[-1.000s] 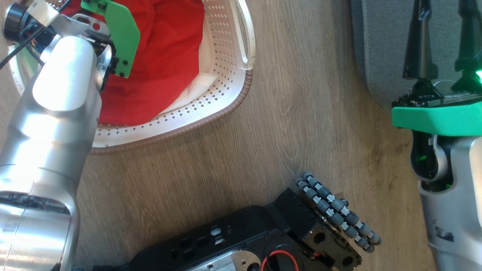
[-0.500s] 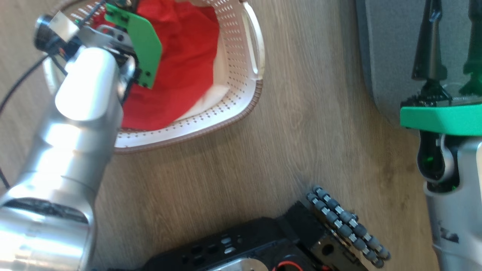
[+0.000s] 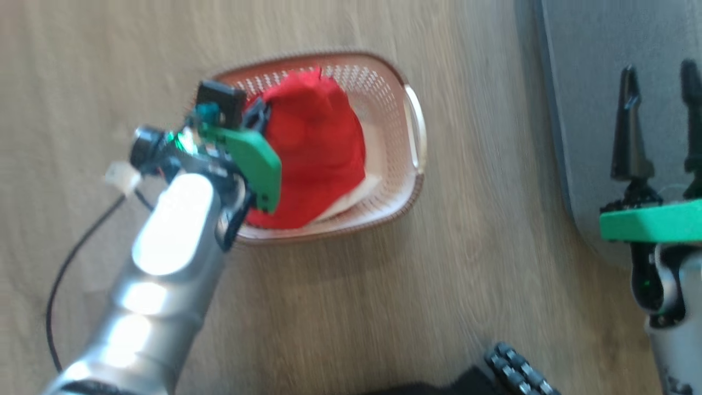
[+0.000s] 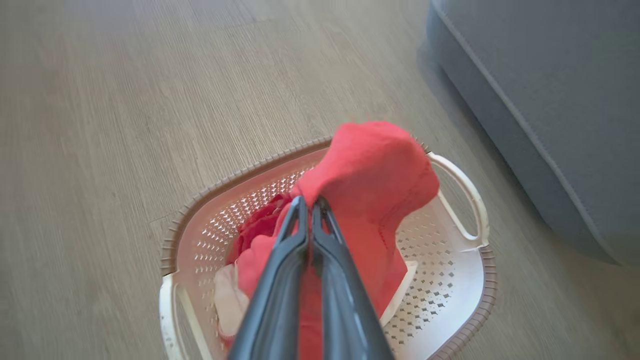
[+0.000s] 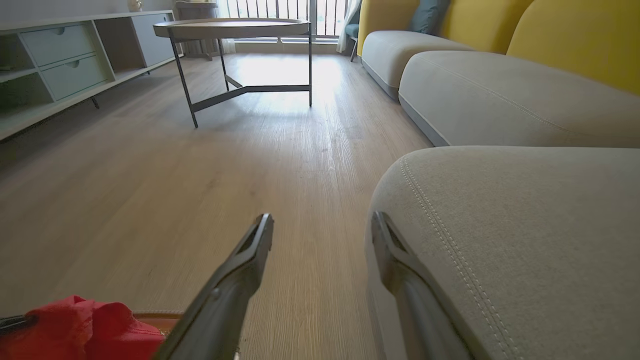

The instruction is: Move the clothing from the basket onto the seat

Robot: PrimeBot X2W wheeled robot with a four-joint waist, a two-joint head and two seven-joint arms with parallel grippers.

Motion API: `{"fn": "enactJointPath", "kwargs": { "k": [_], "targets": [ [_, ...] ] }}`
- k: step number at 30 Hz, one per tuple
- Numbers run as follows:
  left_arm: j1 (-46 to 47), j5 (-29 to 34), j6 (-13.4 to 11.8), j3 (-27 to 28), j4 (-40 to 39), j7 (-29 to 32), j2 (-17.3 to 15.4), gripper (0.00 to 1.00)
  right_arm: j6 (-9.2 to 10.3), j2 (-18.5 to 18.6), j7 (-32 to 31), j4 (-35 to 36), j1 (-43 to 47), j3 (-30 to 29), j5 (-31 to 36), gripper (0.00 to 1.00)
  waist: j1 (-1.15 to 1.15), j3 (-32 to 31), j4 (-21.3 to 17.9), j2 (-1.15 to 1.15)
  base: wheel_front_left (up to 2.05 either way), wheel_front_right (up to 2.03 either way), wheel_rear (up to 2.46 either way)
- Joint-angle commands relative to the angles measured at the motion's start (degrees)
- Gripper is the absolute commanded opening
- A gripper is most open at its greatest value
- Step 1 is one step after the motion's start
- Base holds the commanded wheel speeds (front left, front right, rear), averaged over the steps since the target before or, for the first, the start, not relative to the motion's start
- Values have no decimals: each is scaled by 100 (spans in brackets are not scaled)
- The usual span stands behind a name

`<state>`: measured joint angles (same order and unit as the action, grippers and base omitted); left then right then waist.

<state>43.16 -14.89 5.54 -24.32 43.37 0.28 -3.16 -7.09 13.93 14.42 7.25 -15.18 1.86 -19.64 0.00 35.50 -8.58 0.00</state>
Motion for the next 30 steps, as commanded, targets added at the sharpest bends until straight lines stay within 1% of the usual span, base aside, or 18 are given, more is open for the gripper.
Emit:
{"fn": "enactJointPath", "kwargs": {
  "k": [1,4,8,11,15,18,23,30],
  "targets": [
    [-203,-48,24,137,-284,-100,-49,0,-40,152,58,133,238,102,31,100,0,-706,474,0,0,0,0],
    [-651,-168,7,182,-716,-236,-104,0,-40,254,58,81,378,201,32,100,0,-1100,635,0,0,0,0],
    [-1255,-347,-127,299,-1333,-394,-138,0,-40,400,58,-12,581,377,32,100,0,-1612,835,0,0,0,0],
    [-1676,-470,-240,373,-1772,-382,-165,0,-40,480,58,-69,729,525,27,100,0,-1947,962,0,0,0,0],
    [-2099,-559,-387,465,-2332,-304,-282,0,-40,570,58,-145,887,758,14,100,0,-2344,1114,0,0,0,0],
    [-2297,-607,-499,575,-2684,-225,-415,0,-40,616,58,-184,961,914,-13,100,0,-2568,1209,0,0,0,0],
    [-2494,-636,-632,726,-3033,-78,-658,0,-40,645,58,-242,1048,1171,-43,100,0,-2840,1297,0,0,0,0],
    [-2580,-663,-695,757,-3469,161,-827,0,-40,727,58,-294,965,1601,-58,100,0,-3018,1360,0,0,0,0]
  ]
}}
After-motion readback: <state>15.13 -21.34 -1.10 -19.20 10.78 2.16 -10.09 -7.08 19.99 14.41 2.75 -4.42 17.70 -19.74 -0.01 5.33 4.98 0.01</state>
